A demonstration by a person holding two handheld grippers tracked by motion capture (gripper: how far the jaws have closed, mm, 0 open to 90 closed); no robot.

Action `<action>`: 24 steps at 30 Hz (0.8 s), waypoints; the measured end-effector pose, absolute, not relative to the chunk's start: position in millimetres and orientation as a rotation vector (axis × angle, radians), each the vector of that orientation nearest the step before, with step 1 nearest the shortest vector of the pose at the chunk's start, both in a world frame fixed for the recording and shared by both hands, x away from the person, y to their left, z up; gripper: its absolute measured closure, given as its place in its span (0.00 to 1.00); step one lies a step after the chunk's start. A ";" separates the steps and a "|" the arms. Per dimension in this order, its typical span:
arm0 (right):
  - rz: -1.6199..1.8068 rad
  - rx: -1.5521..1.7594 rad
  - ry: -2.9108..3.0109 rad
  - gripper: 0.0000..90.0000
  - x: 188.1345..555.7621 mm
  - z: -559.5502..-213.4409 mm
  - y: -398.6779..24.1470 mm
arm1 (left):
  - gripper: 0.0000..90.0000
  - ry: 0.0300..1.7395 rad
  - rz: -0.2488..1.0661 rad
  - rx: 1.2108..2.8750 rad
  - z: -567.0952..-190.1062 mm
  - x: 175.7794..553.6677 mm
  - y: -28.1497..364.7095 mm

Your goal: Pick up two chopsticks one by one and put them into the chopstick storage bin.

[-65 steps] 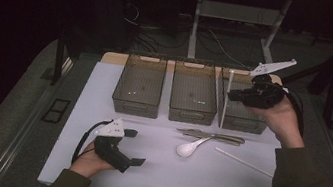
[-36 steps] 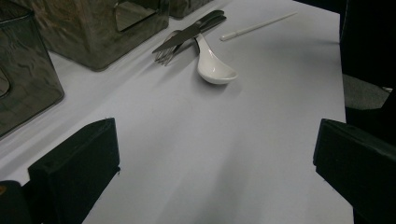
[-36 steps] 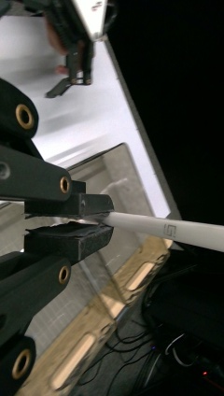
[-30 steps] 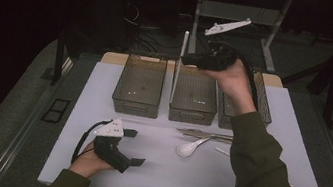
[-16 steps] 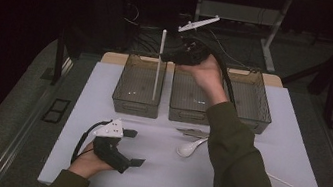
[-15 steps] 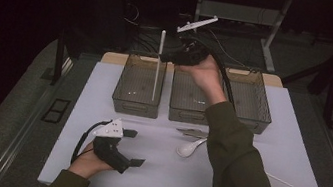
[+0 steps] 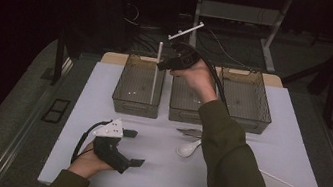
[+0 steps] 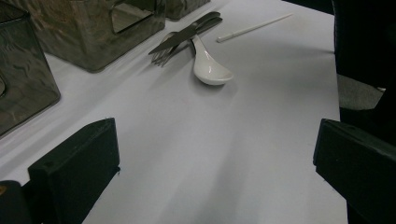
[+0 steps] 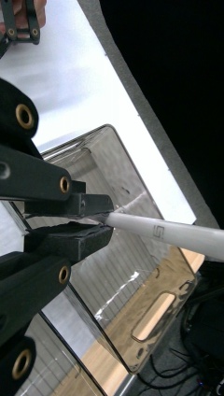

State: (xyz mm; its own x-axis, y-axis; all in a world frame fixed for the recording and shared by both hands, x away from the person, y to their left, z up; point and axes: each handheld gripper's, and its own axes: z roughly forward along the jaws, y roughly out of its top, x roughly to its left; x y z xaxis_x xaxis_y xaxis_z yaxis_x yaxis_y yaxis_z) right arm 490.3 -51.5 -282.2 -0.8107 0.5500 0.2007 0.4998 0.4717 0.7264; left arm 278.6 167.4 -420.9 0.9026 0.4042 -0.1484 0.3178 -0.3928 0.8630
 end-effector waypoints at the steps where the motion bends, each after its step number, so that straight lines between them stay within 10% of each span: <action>1: 1.264 0.951 2.645 0.93 491.1 -283.7 -50.7 | 0.00 0.522 0.103 2.010 -420.8 278.6 167.4; 24: 1.259 1.102 2.630 0.98 542.4 -331.3 -30.2 | 0.00 0.504 0.092 2.015 -422.0 280.5 167.0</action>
State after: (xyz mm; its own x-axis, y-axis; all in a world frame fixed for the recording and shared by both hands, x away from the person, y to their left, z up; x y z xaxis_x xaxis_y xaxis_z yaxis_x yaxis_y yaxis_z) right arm 542.4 -30.2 -331.3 -0.7496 0.6064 0.2653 0.5869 0.4237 0.6899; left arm 280.5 167.0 -422.0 0.9097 0.3881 -0.1478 0.3107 -0.3997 0.8624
